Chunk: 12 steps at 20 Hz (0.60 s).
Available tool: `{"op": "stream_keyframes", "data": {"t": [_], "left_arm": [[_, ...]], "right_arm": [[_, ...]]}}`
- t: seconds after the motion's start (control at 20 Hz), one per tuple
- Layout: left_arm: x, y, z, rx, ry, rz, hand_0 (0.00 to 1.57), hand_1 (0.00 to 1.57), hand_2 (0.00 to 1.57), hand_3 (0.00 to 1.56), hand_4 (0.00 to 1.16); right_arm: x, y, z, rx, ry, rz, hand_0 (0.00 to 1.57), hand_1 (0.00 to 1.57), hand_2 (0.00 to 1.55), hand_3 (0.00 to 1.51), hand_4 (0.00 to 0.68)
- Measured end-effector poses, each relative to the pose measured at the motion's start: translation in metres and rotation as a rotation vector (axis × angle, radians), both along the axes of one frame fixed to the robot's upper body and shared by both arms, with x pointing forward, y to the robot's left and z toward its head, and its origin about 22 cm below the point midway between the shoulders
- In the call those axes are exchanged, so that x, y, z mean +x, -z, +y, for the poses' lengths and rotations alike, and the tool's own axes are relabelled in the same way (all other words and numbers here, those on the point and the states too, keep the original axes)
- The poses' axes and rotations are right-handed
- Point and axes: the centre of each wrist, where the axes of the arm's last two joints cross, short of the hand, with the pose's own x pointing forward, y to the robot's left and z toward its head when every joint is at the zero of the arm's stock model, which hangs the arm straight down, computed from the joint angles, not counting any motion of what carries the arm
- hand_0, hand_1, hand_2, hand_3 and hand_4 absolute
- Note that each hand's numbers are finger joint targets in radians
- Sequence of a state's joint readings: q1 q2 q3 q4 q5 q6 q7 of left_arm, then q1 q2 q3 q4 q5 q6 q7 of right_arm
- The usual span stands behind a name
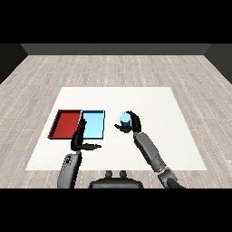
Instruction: Pick the blue can and put it in the blue box
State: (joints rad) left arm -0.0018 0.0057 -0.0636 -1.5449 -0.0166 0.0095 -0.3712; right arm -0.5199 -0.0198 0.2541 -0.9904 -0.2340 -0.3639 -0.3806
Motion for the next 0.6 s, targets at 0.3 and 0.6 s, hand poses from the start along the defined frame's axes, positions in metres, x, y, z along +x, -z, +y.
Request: {"op": "stream_keyframes", "data": {"t": [0.3, 0.6], "left_arm": [[0.003, -0.007, -0.008, -0.006, 0.021, 0.007, 0.0, 0.0, 0.0, 0.0, 0.0], [0.014, -0.009, -0.023, -0.029, 0.068, 0.011, 0.0, 0.0, 0.0, 0.0, 0.0]], "right_arm": [[-0.012, -0.009, -0.037, 0.002, -0.012, -0.021, 1.44, 1.44, 1.47, 1.34, 0.556], [-0.014, -0.02, -0.044, -0.001, -0.036, -0.051, 1.47, 1.47, 1.47, 1.37, 0.565]]}}
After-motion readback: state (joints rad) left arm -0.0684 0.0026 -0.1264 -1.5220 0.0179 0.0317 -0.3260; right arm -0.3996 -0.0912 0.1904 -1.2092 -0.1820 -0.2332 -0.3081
